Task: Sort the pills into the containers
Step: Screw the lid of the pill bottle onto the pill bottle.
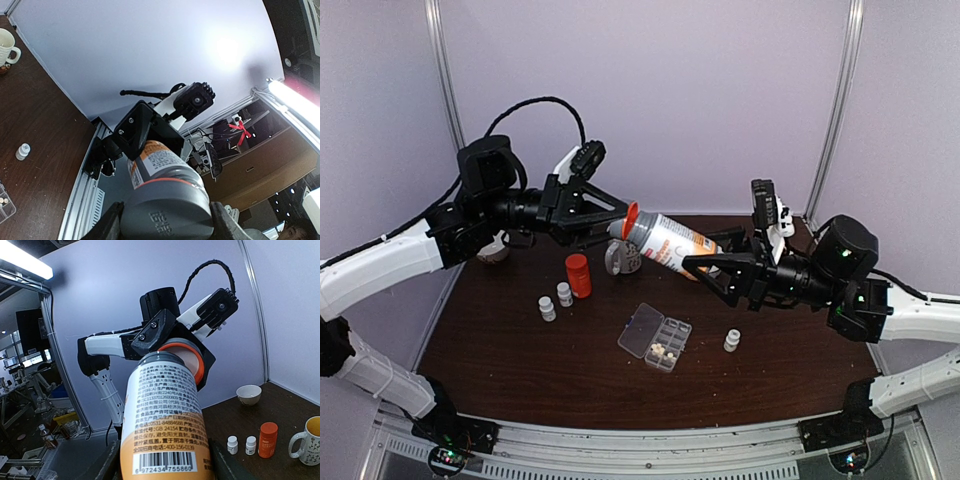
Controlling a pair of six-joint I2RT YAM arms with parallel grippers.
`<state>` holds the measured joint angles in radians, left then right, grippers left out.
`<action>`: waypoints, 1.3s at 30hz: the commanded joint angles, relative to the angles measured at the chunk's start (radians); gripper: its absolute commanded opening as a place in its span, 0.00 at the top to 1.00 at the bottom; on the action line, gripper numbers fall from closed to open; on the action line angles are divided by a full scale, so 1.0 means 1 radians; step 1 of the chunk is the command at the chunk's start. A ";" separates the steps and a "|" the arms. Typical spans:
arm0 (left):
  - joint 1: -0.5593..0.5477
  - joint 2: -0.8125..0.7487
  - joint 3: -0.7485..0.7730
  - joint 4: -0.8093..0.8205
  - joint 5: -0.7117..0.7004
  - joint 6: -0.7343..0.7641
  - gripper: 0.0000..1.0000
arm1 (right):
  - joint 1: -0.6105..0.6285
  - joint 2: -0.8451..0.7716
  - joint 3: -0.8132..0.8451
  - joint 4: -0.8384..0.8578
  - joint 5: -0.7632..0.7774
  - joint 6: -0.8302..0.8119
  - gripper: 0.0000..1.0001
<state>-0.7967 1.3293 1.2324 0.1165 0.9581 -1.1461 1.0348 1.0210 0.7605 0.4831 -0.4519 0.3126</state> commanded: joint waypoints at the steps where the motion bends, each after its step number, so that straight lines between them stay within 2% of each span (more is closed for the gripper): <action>1: -0.016 -0.013 0.005 0.042 0.020 0.015 0.57 | 0.005 -0.005 0.026 0.025 0.025 -0.015 1.00; 8: -0.019 -0.009 0.011 -0.003 0.037 0.054 0.57 | 0.005 0.011 0.037 0.001 0.032 -0.024 1.00; 17: -0.019 -0.007 0.025 -0.090 0.037 0.108 0.57 | 0.025 0.020 0.094 -0.164 0.083 -0.122 1.00; 21: -0.019 0.001 0.026 -0.104 0.040 0.112 0.57 | 0.059 0.039 0.148 -0.287 0.132 -0.208 1.00; 27: -0.019 0.005 0.029 -0.104 0.053 0.082 0.57 | 0.169 0.042 0.196 -0.426 0.351 -0.469 1.00; 30: -0.018 0.003 0.045 -0.178 0.054 0.093 0.57 | 0.223 0.061 0.235 -0.494 0.472 -0.601 1.00; 34: -0.019 -0.002 0.049 -0.240 0.043 0.099 0.57 | 0.278 0.101 0.285 -0.562 0.586 -0.727 1.00; 39: -0.019 -0.006 0.040 -0.245 0.030 0.076 0.57 | 0.336 0.155 0.310 -0.564 0.721 -0.829 1.00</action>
<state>-0.7868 1.3273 1.2495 -0.1333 0.9997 -1.0573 1.3285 1.1088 1.0470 -0.0433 0.1455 -0.3721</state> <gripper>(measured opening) 0.520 0.549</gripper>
